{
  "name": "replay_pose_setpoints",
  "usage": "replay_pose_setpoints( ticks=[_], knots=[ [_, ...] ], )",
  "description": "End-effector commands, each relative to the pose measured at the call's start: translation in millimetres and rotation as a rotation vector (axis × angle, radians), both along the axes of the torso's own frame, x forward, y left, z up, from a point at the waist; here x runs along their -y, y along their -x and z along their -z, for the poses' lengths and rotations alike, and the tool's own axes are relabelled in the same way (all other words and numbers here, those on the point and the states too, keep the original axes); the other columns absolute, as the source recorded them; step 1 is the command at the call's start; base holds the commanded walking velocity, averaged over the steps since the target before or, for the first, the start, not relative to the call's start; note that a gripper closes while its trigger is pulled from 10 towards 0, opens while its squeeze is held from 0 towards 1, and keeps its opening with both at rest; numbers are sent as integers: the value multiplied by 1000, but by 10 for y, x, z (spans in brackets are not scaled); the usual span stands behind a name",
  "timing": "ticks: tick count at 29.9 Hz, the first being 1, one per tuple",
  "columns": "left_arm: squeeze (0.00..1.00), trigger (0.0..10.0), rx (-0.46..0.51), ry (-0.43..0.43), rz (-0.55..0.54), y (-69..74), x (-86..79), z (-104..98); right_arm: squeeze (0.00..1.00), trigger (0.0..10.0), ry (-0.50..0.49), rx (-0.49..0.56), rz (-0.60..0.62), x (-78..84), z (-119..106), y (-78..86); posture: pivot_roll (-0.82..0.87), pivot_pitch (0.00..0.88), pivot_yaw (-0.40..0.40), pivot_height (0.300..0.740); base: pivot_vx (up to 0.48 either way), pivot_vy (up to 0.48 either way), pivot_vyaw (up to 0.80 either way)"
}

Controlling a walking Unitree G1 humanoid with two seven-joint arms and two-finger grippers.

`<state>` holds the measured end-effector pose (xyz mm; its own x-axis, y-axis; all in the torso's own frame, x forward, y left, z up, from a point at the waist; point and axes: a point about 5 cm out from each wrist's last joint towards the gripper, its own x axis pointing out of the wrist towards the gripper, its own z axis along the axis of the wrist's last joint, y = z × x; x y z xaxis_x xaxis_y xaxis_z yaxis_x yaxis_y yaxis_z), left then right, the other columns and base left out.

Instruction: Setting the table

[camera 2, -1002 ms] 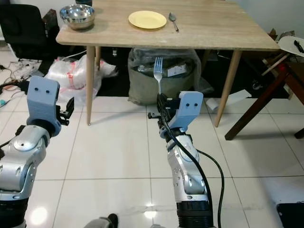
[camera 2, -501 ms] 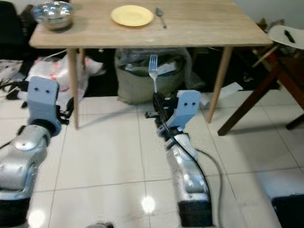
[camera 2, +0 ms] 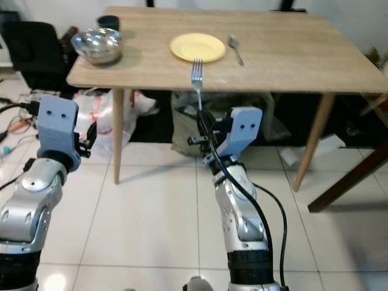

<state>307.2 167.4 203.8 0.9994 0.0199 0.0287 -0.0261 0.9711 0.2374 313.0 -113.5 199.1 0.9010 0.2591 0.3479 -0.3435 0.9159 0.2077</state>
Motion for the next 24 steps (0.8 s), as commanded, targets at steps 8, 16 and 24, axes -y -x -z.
replay_pose_setpoints(
  ticks=[8, 16, 24],
  knots=[
    [0, 10000, 28, -42, 28, -35, -2, -48, 0, 10000, -8, -26, 70, 80, 22, -70, 19, 48, 42, 740, 480, 0, 0],
    [0, 10000, 39, -52, 74, -72, 51, -88, 0, 10000, -14, -43, 143, 273, 38, -100, 10, 50, 46, 740, 480, 0, -51],
    [0, 10000, 33, -60, 123, -69, 101, -69, 0, 10000, -22, -60, 197, 388, 68, -105, 10, 52, 47, 740, 480, 0, -800]
  ],
)
